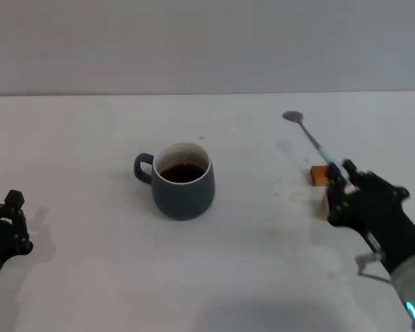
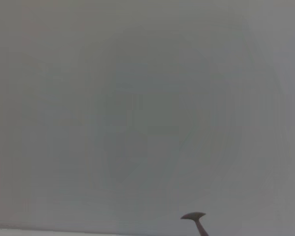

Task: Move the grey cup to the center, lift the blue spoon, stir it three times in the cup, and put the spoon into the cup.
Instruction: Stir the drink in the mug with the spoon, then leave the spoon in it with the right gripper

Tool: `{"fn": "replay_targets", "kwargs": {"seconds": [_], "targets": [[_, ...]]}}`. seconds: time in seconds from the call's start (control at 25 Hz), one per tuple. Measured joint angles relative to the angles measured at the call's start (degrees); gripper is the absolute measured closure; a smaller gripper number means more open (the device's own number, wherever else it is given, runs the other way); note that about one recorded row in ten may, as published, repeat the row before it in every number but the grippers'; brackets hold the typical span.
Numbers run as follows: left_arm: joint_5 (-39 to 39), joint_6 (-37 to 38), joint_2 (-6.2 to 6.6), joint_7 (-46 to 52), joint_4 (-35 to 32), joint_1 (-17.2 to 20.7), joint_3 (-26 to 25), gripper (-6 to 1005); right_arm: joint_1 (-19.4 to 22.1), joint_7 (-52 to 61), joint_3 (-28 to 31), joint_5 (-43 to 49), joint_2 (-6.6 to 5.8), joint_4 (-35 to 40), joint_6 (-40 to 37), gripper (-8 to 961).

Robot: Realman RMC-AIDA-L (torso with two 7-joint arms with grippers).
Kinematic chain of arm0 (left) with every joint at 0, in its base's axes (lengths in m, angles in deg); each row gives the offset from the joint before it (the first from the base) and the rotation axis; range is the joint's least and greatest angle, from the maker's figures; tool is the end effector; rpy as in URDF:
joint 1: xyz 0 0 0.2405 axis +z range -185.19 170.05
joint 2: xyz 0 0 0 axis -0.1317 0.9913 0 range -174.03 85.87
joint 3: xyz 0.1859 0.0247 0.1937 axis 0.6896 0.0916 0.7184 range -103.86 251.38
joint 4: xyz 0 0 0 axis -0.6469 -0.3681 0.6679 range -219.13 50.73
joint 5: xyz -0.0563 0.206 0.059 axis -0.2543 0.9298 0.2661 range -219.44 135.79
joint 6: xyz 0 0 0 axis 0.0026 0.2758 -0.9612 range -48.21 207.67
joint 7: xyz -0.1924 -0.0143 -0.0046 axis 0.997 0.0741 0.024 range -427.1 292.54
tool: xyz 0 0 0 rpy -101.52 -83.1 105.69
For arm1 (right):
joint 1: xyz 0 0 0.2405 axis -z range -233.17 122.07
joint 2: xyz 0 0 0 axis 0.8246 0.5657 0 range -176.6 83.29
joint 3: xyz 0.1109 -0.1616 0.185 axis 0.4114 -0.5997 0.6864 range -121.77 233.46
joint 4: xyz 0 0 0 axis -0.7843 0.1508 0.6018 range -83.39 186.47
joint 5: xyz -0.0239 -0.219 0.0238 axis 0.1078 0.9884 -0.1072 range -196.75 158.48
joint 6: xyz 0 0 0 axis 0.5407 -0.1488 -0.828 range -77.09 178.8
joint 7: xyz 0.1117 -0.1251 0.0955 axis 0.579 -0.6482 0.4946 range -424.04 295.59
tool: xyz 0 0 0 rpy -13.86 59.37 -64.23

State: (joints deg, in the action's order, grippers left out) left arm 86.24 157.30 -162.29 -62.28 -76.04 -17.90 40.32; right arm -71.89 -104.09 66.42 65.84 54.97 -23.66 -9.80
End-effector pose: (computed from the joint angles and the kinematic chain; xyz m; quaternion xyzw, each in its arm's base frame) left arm -0.3868 0.2817 -0.0422 -0.7273 -0.2120 -0.2528 0.6018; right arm 0.2293 0.2966 -0.0935 -0.7638 0.2779 0.2736 0.5143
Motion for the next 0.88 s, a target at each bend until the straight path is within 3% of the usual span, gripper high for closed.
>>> {"fn": "replay_targets", "kwargs": {"seconds": [0.04,0.08,0.12,0.2,0.24,0.28,0.32,0.4,0.64,0.68,0.72,0.76,0.8,0.84,0.88], "targets": [[0.0,0.0,0.0,0.0,0.0,0.0,0.0,1001,0.0,0.0,0.0,0.0,0.0,0.0,0.0,797],[0.0,0.24,0.0,-0.02,-0.04,0.17,-0.14,1001,0.4,-8.33,4.5,-3.23,-1.02,-5.25,5.81,797],[0.0,0.24,0.0,-0.02,-0.04,0.17,-0.14,1001,0.4,-8.33,4.5,-3.23,-1.02,-5.25,5.81,797],[-0.01,0.26,0.0,-0.03,-0.34,0.28,-0.21,1001,1.89,-22.12,12.68,-10.3,-1.31,-11.76,16.17,795],[0.0,0.26,0.0,-0.03,-0.47,0.3,-0.23,1001,1.89,-22.12,12.68,-10.3,-1.31,-11.76,16.17,795],[0.0,0.26,0.0,-0.03,-0.47,0.3,-0.23,1001,3.29,-30.91,17.69,-15.36,-0.65,-14.63,22.31,795],[0.0,0.26,0.0,-0.03,-0.47,0.3,-0.23,1001,3.29,-30.91,17.69,-15.36,-0.65,-14.63,22.31,795],[-0.01,0.26,0.0,-0.04,-0.66,0.33,-0.26,1001,5.66,-41.74,22.87,-21.37,0.77,-18.22,27.32,795],[-0.16,0.31,0.0,-0.08,-1.37,0.03,-0.31,1001,7.29,-47.46,25.6,-21.47,1.49,-20.77,30.44,795],[-0.16,0.31,0.0,-0.08,-1.37,0.03,-0.31,1001,7.9,-47.55,26.28,-17.77,3.22,-19.15,30.18,795],[-0.18,0.32,0.0,-0.08,-1.4,-0.06,-0.31,1001,7.9,-47.55,26.28,-17.77,3.22,-19.15,30.18,795],[-0.19,0.32,0.0,-0.08,-1.4,-0.19,-0.3,1001,8.4,-47.62,26.83,-15.42,4.45,-17.95,30.09,795],[-0.18,0.34,-0.01,-0.08,-1.4,-0.2,-0.3,1001,9.68,-47.69,28.27,-8.51,7.7,-14.85,30.18,795],[-0.18,0.34,-0.01,-0.08,-1.4,-0.2,-0.3,1001,9.68,-47.69,28.27,-8.51,7.7,-14.85,30.18,795],[-0.16,0.37,-0.01,-0.08,-1.4,-0.21,-0.3,1001,10.86,-47.33,29.75,0.78,11.48,-11.4,30.05,795]]}}
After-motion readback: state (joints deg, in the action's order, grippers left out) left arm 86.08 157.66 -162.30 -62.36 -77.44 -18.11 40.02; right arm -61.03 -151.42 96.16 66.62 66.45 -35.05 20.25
